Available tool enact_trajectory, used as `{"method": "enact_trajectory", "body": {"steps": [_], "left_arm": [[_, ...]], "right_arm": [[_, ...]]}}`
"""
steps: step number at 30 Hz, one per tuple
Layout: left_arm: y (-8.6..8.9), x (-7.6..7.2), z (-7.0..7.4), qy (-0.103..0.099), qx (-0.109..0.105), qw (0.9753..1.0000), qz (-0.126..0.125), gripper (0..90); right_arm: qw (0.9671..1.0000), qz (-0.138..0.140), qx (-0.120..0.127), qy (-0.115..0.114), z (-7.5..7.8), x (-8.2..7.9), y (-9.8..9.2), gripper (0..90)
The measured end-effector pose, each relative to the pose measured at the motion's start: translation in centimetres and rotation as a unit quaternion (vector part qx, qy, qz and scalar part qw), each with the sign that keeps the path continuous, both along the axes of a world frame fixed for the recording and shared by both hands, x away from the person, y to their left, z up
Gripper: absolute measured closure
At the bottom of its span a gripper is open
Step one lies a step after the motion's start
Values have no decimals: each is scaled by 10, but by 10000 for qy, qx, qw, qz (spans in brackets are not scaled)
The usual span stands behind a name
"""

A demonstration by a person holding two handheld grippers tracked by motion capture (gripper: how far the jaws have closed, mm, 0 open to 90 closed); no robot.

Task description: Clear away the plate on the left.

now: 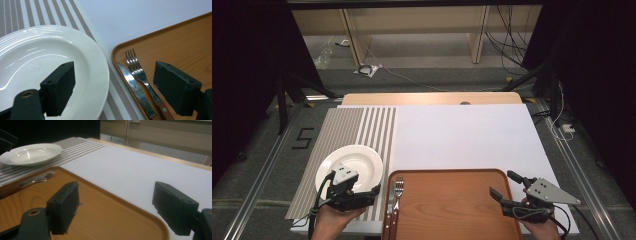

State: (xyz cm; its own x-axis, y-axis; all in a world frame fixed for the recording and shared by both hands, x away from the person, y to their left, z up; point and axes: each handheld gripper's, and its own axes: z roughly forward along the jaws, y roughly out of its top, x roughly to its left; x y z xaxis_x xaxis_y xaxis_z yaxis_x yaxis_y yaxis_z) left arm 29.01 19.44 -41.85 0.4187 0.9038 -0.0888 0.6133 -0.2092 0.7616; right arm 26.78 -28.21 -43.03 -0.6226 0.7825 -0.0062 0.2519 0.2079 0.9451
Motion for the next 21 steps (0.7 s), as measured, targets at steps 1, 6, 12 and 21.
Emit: {"method": "enact_trajectory", "body": {"steps": [1, 6, 12, 21], "left_arm": [[1, 0, 0, 5, -6, 10000, 37, 176], [7, 0, 0, -9, -51, 9997, 242, 171], [19, -2, 0, -27, -113, 9984, 549, 166], [34, -5, -4, -4, -186, 9947, 1011, 164]], "right_arm": [[10000, -2, -8, 11, 0, 0, 0, 224], [10000, 0, -3, -12, 0, 0, 0, 224], [10000, 3, -12, 5, 0, -1, 0, 223], [10000, -2, -7, 4, 0, -1, 0, 224]]}}
